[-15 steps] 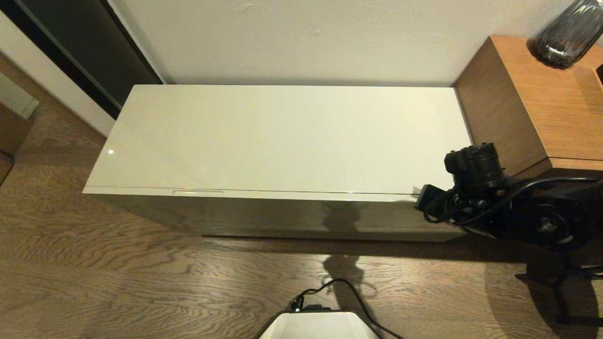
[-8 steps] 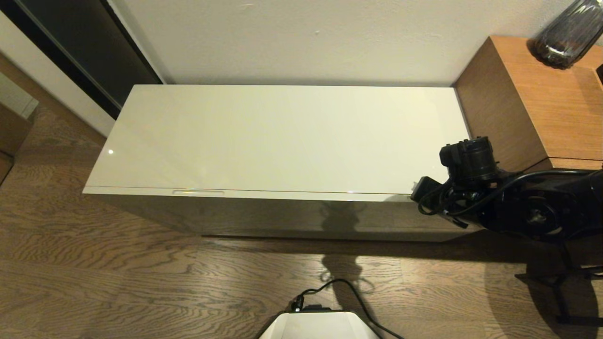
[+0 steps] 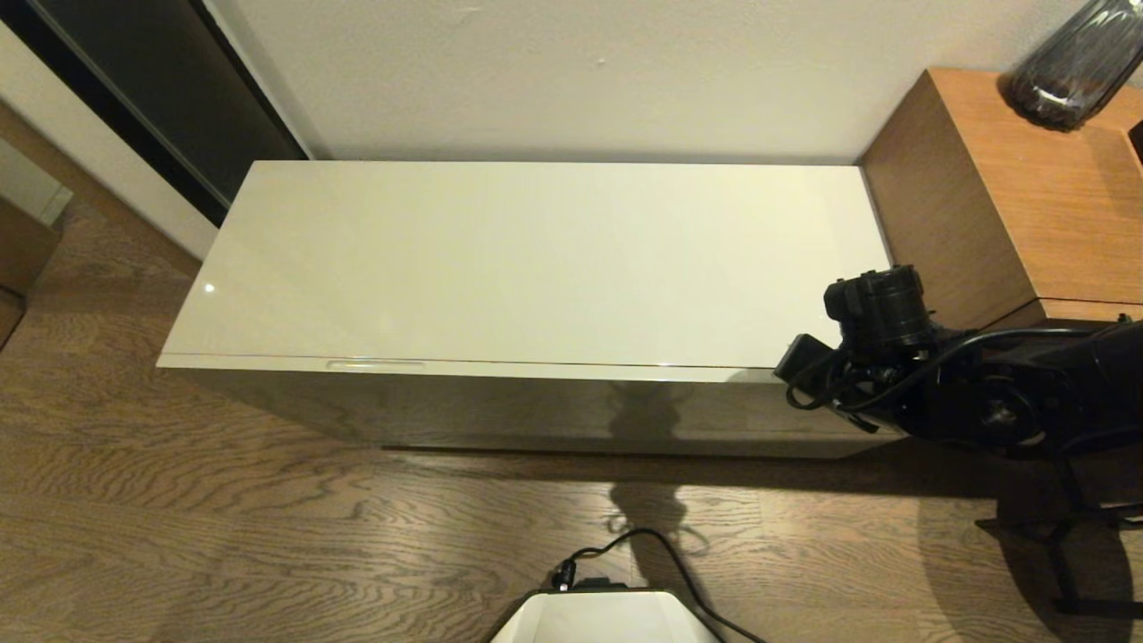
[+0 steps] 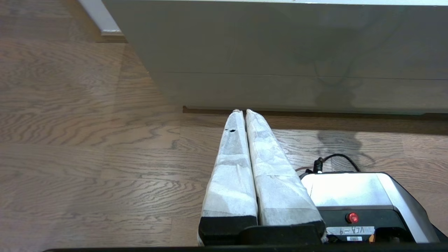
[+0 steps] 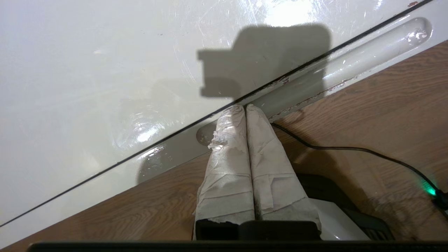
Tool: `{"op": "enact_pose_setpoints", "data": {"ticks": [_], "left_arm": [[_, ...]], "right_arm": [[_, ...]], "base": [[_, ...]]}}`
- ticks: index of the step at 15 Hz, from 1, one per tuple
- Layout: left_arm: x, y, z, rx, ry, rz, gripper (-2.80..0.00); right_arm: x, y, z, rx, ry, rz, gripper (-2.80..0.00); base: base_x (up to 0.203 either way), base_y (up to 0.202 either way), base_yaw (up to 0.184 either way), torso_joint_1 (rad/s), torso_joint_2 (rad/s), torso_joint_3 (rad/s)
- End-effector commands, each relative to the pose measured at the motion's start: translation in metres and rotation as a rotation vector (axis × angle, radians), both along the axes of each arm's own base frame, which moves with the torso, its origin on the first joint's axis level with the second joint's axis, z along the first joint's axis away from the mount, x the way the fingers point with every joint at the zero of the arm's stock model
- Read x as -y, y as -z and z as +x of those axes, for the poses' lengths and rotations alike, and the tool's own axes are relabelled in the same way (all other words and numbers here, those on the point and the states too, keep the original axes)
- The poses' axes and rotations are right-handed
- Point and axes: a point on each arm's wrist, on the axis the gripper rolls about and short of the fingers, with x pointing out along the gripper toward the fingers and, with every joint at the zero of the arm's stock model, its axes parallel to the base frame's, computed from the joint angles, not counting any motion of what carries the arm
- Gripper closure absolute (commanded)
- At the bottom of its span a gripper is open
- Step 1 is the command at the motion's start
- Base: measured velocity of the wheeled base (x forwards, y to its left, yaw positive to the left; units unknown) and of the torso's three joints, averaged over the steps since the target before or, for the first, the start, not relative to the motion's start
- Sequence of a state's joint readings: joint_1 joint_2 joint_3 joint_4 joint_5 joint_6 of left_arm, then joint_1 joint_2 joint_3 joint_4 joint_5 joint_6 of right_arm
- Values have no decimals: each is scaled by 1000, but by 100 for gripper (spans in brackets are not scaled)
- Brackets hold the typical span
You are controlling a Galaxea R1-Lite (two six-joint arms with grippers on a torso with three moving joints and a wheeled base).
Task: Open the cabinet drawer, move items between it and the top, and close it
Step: Open the drawer
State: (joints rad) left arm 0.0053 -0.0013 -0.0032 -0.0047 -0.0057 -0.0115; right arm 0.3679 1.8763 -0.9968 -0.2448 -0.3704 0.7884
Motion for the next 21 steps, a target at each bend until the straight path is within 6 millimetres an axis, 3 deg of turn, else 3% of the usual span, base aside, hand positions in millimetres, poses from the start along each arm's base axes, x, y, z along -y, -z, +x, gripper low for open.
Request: {"op": "enact_pose_setpoints", "data": {"ticks": [1,5,15,19,21], "left_arm": [[0,0,0,-1,0,-1,0],[0,0,0,-1,0,-1,0],[0,0,0,-1,0,-1,0],[0,0,0,-1,0,-1,0],[0,0,0,-1,0,-1,0]], "right_arm": [[1,9,4,-25,13,-5,0],[2,8,1,-34,9,-6,0],[6,29,-14,-215,-39,26,0],[11,22,-29,-291,-94,66,0],[17,9,-38,-302,-124,109,0]], "base": [[0,0,0,0,0,0],[0,0,0,0,0,0],[0,0,0,0,0,0],[0,0,0,0,0,0],[0,0,0,0,0,0]]}}
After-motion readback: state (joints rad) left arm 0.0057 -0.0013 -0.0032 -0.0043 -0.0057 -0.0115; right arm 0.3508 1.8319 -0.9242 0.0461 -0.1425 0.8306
